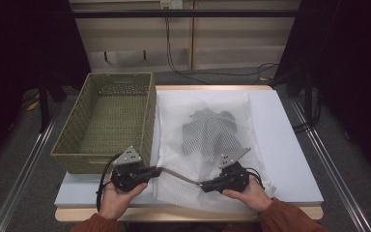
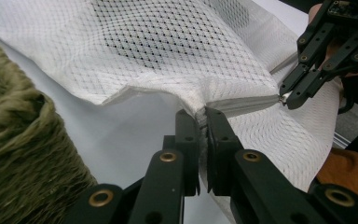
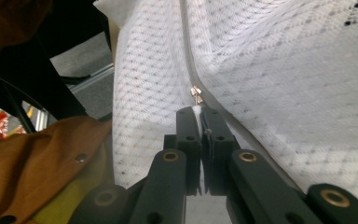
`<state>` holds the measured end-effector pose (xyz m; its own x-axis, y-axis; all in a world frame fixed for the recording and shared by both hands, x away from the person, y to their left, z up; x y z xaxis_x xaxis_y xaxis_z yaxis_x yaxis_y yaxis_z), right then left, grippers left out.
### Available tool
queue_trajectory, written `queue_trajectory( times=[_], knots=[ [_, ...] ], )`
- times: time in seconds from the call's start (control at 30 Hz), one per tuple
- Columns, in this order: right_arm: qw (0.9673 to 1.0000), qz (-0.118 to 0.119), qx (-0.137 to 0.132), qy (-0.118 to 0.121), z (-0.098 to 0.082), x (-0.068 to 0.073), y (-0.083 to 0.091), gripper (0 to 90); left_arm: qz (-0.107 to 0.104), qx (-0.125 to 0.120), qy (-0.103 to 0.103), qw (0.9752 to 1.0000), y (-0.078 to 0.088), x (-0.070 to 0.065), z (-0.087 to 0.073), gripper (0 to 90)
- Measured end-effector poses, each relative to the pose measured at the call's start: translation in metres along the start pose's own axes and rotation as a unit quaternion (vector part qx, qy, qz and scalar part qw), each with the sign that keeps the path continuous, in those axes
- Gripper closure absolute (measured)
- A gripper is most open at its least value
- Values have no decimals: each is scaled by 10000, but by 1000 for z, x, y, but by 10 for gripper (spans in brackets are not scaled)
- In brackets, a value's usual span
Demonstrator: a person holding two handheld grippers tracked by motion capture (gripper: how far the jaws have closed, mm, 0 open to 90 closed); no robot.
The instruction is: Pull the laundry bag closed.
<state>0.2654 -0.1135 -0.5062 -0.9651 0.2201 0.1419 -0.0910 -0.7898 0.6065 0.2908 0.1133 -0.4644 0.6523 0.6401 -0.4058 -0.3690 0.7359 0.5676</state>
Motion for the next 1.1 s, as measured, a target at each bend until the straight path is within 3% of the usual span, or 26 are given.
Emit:
queue_trajectory(
  times=[0.73, 1.1],
  knots=[
    [9996, -253, 35, -71, -18, -4, 17, 877, -2, -75, 36, 10000, 3, 3, 3, 852],
    [9993, -357, -2, -146, -25, -5, 27, 877, 93, -33, 21, 9999, 2, 4, 2, 852]
  ],
)
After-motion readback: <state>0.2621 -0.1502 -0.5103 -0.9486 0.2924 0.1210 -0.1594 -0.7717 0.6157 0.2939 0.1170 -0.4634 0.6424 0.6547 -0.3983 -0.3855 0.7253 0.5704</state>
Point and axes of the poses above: each handheld gripper's, and its own axes: y roughly backward along the jaws, z roughly out of its top, x roughly to its left, the point moved 7 cm from there along -y, roughly forward along the jaws, and after that the axes turned 15 degrees about y, right-handed, at the moved point
